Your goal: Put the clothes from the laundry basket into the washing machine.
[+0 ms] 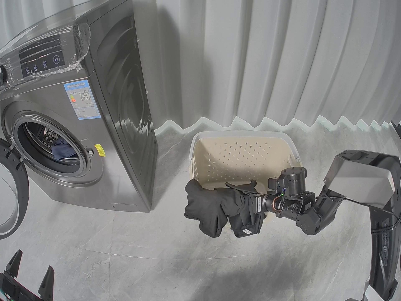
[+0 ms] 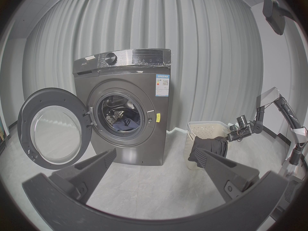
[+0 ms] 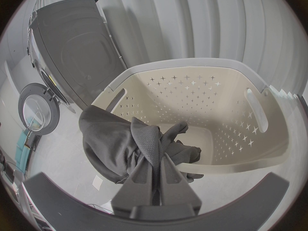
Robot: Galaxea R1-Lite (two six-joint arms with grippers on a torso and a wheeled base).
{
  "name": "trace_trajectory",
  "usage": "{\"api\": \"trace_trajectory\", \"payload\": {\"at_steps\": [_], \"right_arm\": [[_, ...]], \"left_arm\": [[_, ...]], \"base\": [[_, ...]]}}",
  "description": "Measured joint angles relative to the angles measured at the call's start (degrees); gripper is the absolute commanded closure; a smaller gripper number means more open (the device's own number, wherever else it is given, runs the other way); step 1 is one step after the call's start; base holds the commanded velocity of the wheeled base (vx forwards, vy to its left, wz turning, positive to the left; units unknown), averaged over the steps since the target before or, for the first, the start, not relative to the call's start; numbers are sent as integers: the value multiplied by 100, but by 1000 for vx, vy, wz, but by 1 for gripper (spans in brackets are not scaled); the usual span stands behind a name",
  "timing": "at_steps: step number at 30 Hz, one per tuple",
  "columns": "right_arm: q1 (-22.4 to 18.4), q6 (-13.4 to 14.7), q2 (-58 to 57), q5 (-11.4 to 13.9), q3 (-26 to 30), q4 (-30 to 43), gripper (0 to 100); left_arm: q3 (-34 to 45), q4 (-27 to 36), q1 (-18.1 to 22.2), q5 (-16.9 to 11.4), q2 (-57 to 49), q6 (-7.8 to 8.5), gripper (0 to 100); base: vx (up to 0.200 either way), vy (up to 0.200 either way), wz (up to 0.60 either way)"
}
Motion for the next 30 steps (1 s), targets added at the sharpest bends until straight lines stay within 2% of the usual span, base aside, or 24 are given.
{"api": "trace_trajectory", "payload": {"at_steps": [8,15,23,30], "right_arm": [[2,124,-802,-17,485,-521,100],[68,189,-1852,-132,1079,-895,100],[221,323,-3048,-327,1514,-994,100],[400,343,-3889,-447,1563,-813,100]], "left_arm": [[0,0,0,0,0,2,0],[0,0,0,0,0,5,0],[0,0,0,-6,0,0,0],[0,0,0,-9,0,-13,0]], "base": [[0,0,0],[0,0,0],[0,0,0],[0,0,0]]}}
